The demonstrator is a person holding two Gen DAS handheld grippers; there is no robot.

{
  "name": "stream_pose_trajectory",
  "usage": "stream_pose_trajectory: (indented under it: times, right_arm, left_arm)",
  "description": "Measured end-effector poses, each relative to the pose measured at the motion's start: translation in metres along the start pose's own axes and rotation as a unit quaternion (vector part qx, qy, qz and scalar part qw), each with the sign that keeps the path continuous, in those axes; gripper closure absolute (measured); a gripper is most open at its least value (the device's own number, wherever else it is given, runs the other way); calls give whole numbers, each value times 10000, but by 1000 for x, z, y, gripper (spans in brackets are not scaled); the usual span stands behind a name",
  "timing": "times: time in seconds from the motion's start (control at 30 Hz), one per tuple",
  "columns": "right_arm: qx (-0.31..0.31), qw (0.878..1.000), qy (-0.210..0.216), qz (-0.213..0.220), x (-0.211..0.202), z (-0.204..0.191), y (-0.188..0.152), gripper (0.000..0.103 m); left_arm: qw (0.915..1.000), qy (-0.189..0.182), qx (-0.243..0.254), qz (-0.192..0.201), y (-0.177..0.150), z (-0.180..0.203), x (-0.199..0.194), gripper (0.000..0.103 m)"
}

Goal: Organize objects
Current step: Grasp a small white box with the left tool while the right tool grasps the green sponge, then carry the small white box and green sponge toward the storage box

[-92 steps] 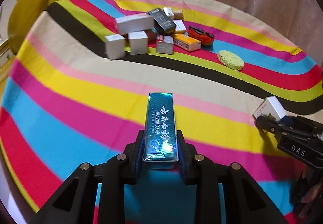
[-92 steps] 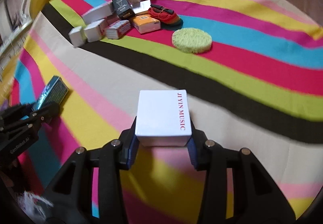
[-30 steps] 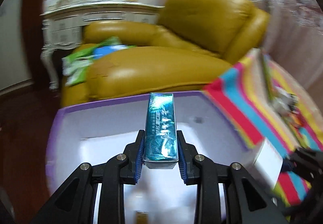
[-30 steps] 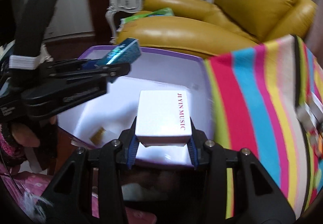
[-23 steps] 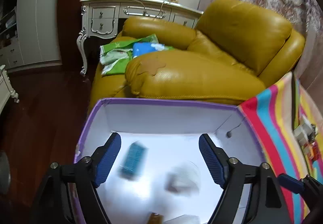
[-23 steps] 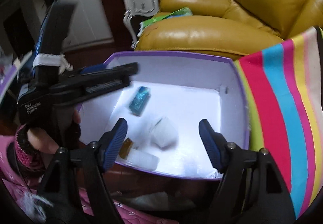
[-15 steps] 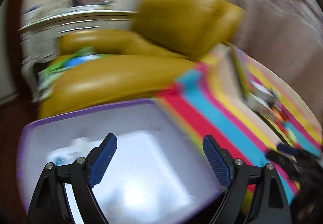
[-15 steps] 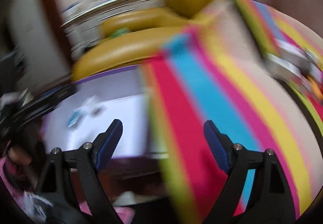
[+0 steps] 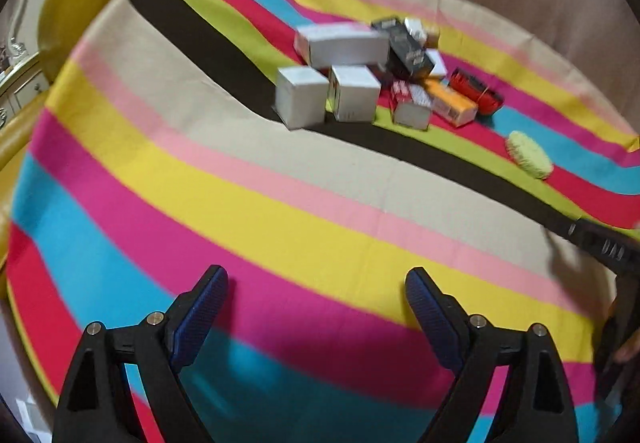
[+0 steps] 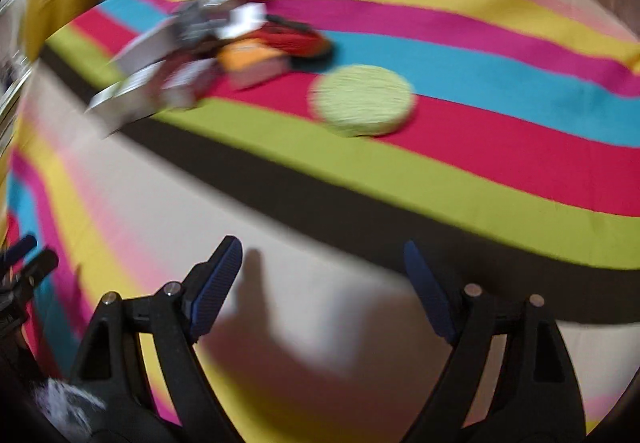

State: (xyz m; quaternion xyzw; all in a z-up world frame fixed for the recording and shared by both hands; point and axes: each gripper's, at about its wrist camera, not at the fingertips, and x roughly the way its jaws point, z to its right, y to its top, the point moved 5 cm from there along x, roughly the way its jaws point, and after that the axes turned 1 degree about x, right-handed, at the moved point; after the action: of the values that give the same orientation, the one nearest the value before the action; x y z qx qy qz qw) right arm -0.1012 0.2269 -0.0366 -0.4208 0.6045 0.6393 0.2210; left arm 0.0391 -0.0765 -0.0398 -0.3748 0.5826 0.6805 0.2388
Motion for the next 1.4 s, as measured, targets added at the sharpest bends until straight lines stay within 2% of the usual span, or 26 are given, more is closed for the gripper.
stream_pose_trajectory:
  times: [0.13, 0.23, 0.33, 0.43, 0.47, 0.8, 0.83, 0.9, 0.93, 0.97, 1.03, 1.17, 1.27, 1.4]
  right_arm:
    - [-44, 9998, 2, -169, 27, 1, 38, 0]
    - [-209, 9991, -236, -274, 49, -6, 67, 0]
    - [-234, 9987, -354, -282, 62, -8, 87, 0]
    - [-311, 9988, -365, -81, 56, -11, 85, 5]
    - [-426, 9986, -292, 59, 48, -15, 83, 20]
    - [-423, 9987, -268, 83, 34, -17, 82, 21]
    - [-422, 9987, -270, 83, 32, -17, 81, 21]
    - [-416, 9988, -263, 80, 29, -18, 81, 21]
    - [-410, 9988, -256, 79, 28, -18, 81, 21]
    - [-405, 9988, -248, 78, 26, -18, 80, 21]
    - [-403, 9989, -244, 81, 22, -19, 79, 21]
    - [-395, 9989, -238, 81, 19, -21, 79, 20]
    - [-394, 9989, -237, 81, 18, -21, 79, 20]
    - [-393, 9989, -238, 81, 19, -21, 79, 20]
  left_arm:
    - [10000, 56, 21, -80, 5, 0, 8, 6]
    - [9997, 85, 174, -170, 4, 5, 11, 0]
    - [9994, 130, 229, -224, 5, 7, 14, 0]
    - [9991, 129, 248, -308, 14, 6, 20, 0]
    - [9991, 138, 232, -321, 17, 5, 23, 0]
    - [9973, 682, -107, -254, 112, -12, 95, 2]
    - [9975, 651, -135, -240, 118, -14, 100, 4]
    - [9981, 543, -252, -173, 125, -18, 103, 21]
    - [9985, 500, -212, -44, 127, -18, 100, 55]
    - [9994, 325, -113, 53, 125, -16, 95, 66]
    - [9998, 49, -87, 153, 115, -15, 86, 66]
    - [9993, -214, -126, 294, 77, -15, 42, 66]
    - [9992, -293, 42, 259, 48, -9, 18, 66]
    - [9996, -215, 129, 97, 35, -5, 22, 65]
